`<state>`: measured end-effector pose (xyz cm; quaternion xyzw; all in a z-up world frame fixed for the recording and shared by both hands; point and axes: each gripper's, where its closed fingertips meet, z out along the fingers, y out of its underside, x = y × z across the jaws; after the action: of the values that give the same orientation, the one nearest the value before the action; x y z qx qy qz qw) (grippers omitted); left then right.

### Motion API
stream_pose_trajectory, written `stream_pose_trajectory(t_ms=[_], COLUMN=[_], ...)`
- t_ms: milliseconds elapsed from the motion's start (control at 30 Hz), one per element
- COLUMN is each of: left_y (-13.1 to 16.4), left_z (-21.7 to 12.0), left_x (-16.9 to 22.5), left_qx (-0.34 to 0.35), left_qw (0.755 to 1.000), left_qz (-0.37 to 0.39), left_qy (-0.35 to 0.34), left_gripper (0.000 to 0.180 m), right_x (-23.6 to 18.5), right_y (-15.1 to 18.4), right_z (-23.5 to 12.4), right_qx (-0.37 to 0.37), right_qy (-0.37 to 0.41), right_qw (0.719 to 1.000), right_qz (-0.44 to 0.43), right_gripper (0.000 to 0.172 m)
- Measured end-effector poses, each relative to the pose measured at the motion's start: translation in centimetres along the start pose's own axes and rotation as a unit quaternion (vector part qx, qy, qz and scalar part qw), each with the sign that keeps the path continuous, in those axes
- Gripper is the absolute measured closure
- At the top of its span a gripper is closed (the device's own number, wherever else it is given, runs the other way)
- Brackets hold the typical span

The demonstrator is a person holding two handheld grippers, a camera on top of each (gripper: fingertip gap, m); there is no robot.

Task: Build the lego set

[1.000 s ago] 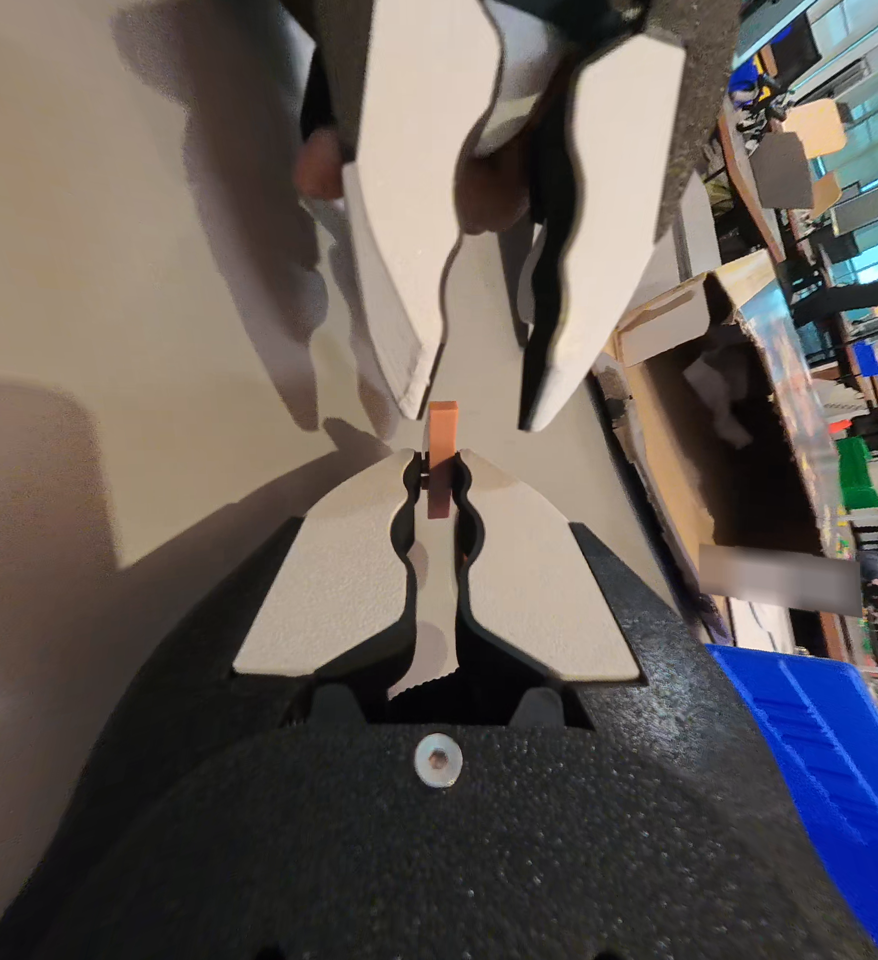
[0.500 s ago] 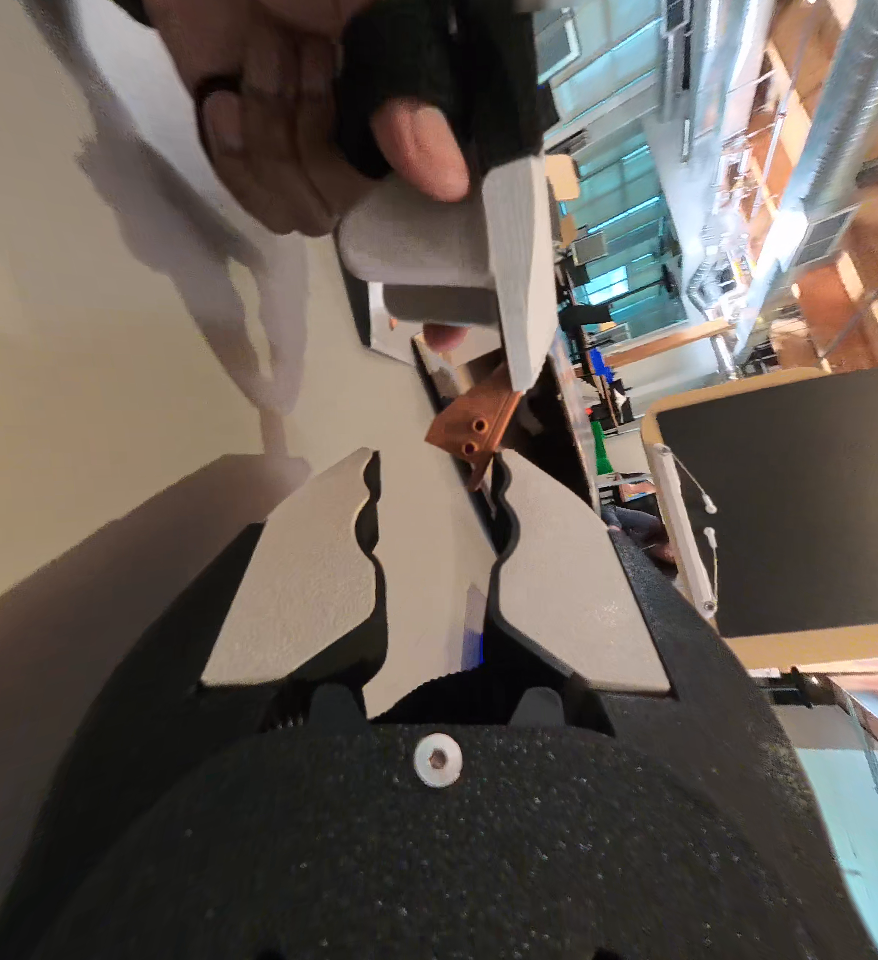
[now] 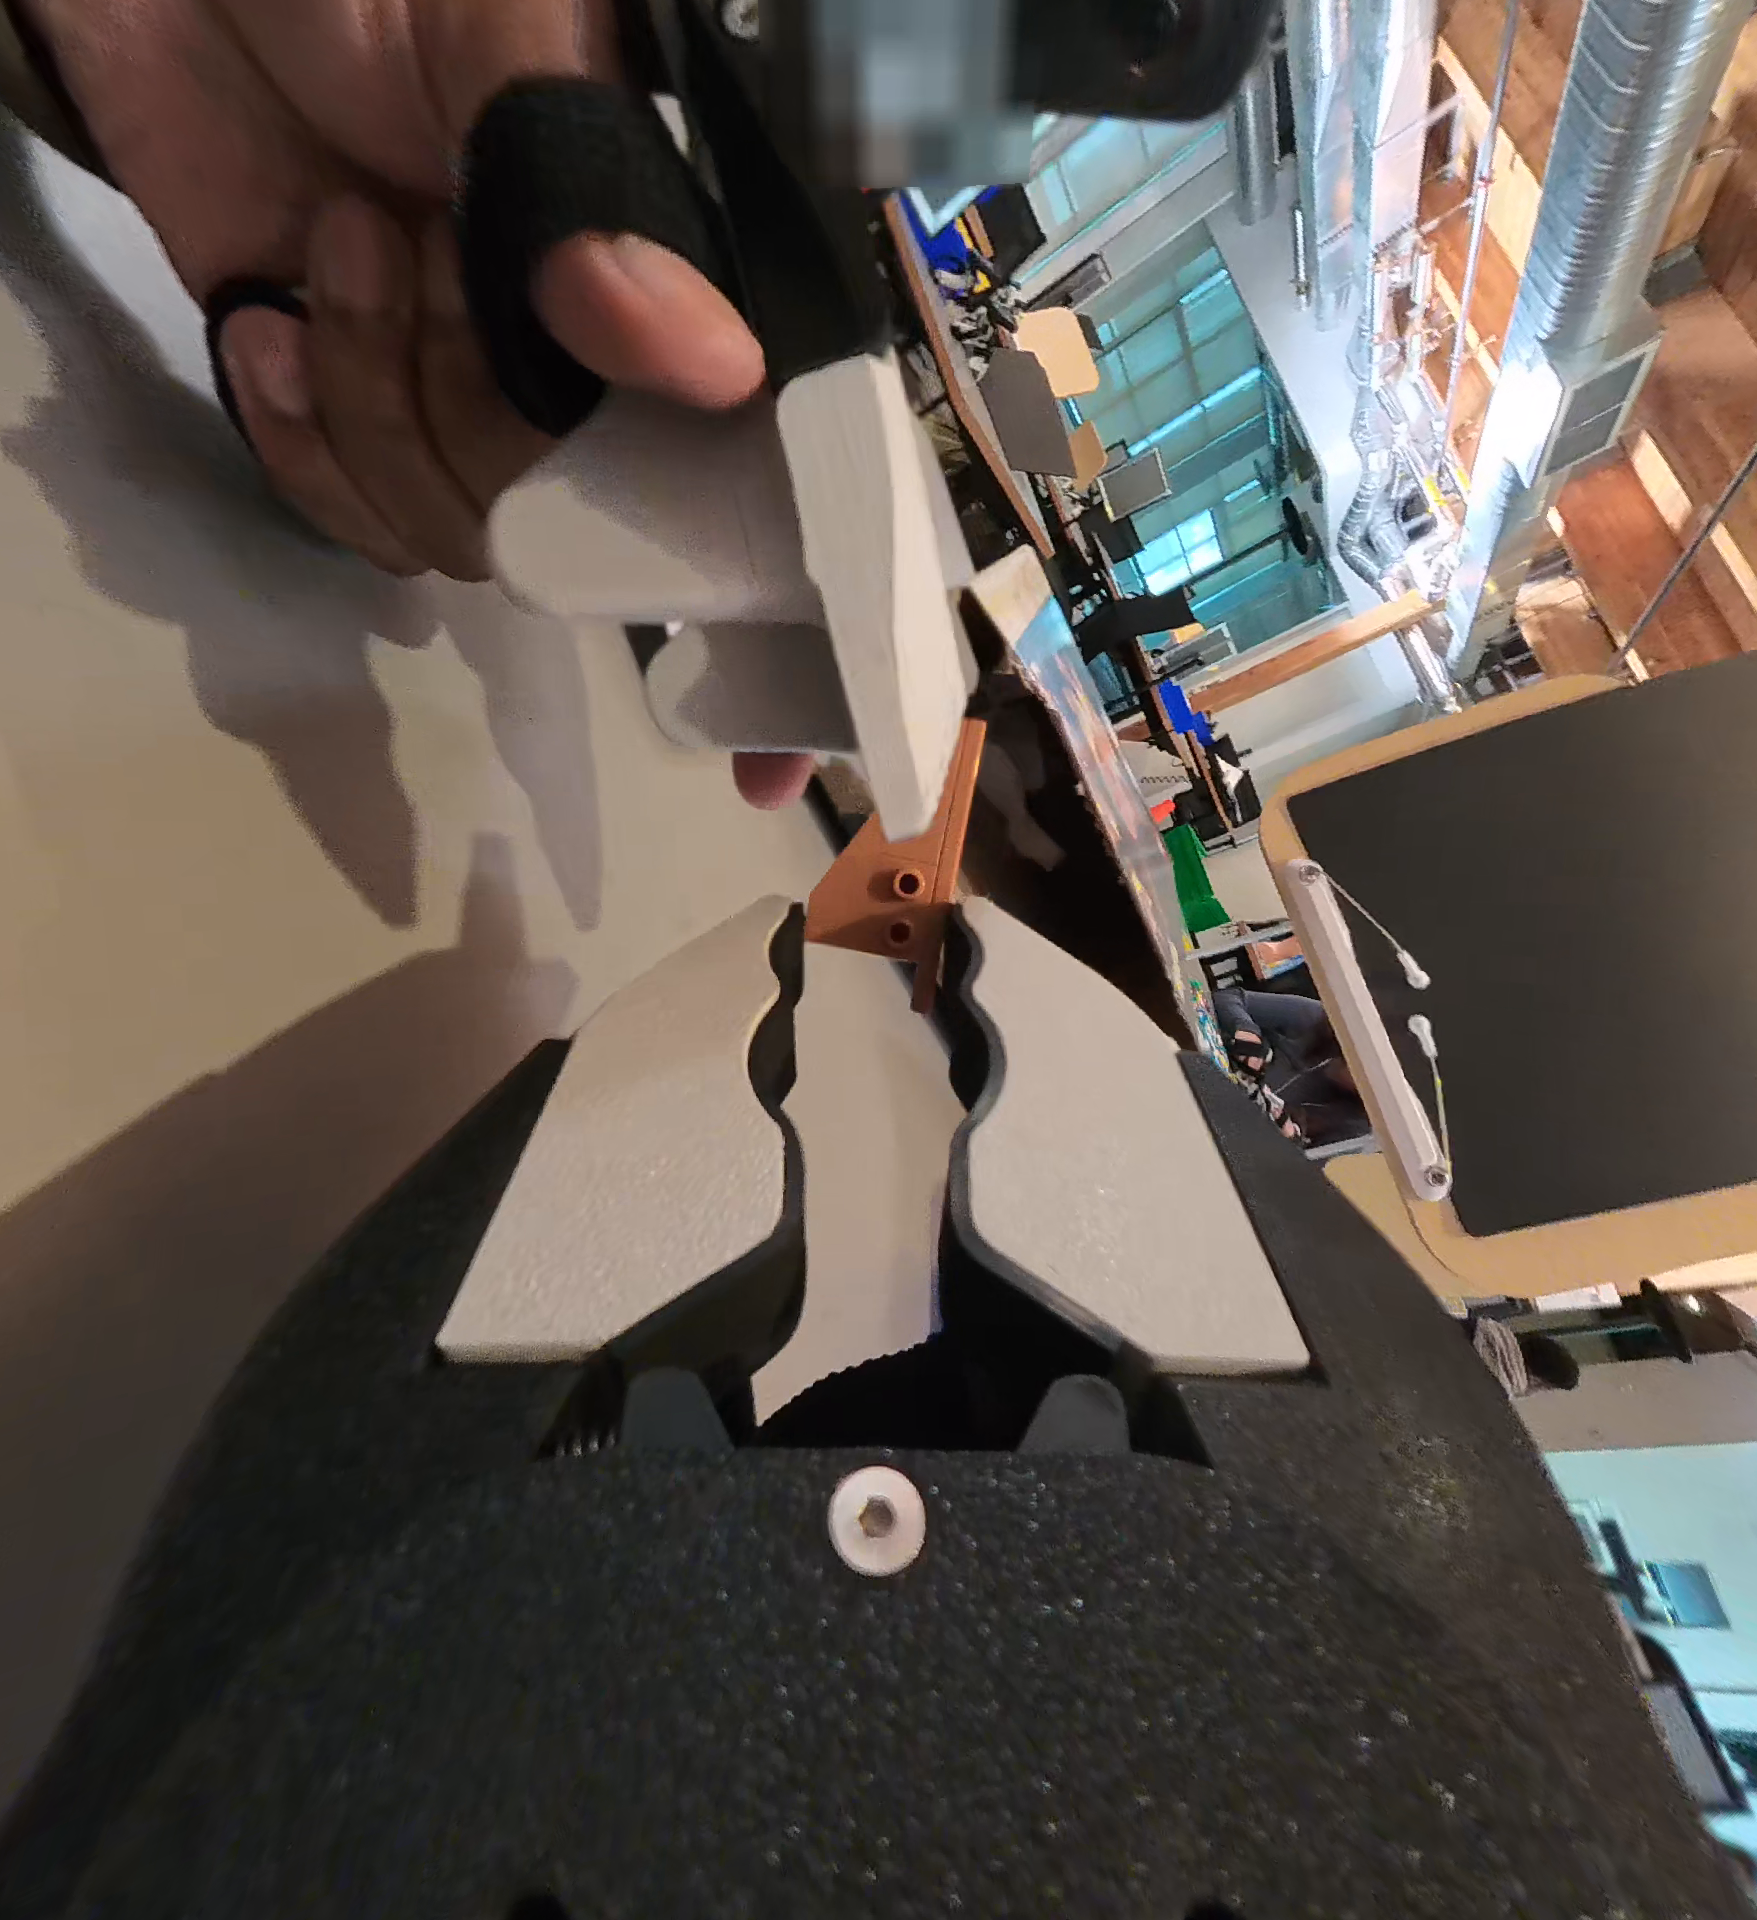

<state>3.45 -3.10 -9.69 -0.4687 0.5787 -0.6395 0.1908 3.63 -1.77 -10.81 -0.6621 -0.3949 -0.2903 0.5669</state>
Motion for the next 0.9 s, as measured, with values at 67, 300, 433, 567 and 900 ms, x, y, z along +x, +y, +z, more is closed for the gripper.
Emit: stream_pose_trajectory(t_ms=[67,300,433,567,900], left_y=[0.6,0.4,0.0,0.5,0.8], left_z=[0.4,0.0,-0.5,-0.3,-0.5], left_x=[0.3,-0.5,-1.7,-2.2,-2.6], left_qx=[-0.015,-0.016,0.001,-0.010,-0.021], left_qw=[1.000,1.000,0.999,0.998,0.997], left_qz=[0.012,0.009,-0.030,-0.035,-0.015], left_qy=[0.003,-0.018,-0.036,-0.049,-0.068], left_gripper=[0.150,0.171,0.171,0.171,0.171], right_x=[-0.7,-2.3,-3.6,-4.5,-4.6], right_y=[-0.4,3.3,6.0,6.6,7.2], right_z=[0.0,-0.3,-1.1,-0.4,0.4], right_qx=[0.012,-0.036,-0.064,-0.093,-0.134], right_qy=[-0.015,-0.146,-0.258,-0.322,-0.305], right_qw=[1.000,0.988,0.957,0.928,0.921], right_qz=[-0.015,0.027,0.115,0.163,0.201], right_gripper=[0.147,0.124,0.120,0.118,0.148])
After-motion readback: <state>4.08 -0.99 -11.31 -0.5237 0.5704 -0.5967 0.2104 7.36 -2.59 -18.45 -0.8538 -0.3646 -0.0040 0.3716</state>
